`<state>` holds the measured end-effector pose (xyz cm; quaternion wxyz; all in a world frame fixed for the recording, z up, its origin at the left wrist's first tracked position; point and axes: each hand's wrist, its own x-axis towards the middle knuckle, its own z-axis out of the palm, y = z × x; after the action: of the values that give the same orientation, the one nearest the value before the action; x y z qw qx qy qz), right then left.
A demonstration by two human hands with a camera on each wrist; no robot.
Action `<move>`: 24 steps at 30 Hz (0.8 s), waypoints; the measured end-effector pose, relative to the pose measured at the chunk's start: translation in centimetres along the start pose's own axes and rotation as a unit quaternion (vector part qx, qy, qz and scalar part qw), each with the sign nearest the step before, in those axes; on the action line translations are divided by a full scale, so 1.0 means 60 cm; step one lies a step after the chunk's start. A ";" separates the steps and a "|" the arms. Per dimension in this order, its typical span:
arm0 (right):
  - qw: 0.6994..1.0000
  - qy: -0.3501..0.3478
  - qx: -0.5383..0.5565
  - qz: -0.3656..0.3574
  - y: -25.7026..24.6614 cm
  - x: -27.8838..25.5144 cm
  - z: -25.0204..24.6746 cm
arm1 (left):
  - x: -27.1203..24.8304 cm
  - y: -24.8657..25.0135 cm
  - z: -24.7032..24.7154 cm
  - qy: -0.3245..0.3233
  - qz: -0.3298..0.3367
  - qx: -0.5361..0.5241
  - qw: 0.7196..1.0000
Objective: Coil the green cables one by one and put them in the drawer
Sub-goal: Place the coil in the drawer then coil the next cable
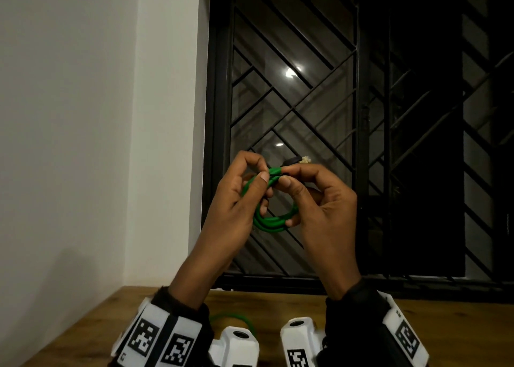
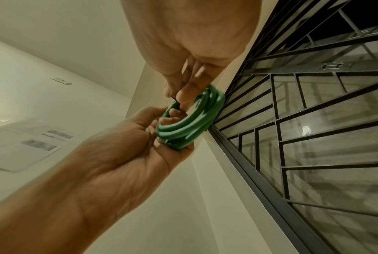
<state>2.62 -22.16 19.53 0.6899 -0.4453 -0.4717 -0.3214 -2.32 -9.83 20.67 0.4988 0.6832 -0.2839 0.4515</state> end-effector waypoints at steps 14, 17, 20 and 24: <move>1.000 -0.008 -0.012 -0.015 0.006 0.000 0.000 | -0.001 0.001 0.001 -0.006 0.005 -0.014 1.000; 0.999 -0.007 -0.036 -0.029 0.012 0.000 -0.001 | -0.001 0.001 0.000 -0.010 0.008 -0.003 1.000; 0.997 -0.017 -0.058 -0.045 0.016 0.000 -0.002 | 0.000 0.000 -0.001 -0.013 0.010 0.005 1.000; 0.991 -0.020 -0.102 -0.079 0.019 0.004 -0.002 | 0.000 -0.001 -0.001 -0.021 0.016 0.022 0.999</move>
<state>3.73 -21.83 19.37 0.6038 -0.4809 -0.4835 -0.4127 -2.33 -9.77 20.64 0.4708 0.6987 -0.2952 0.4507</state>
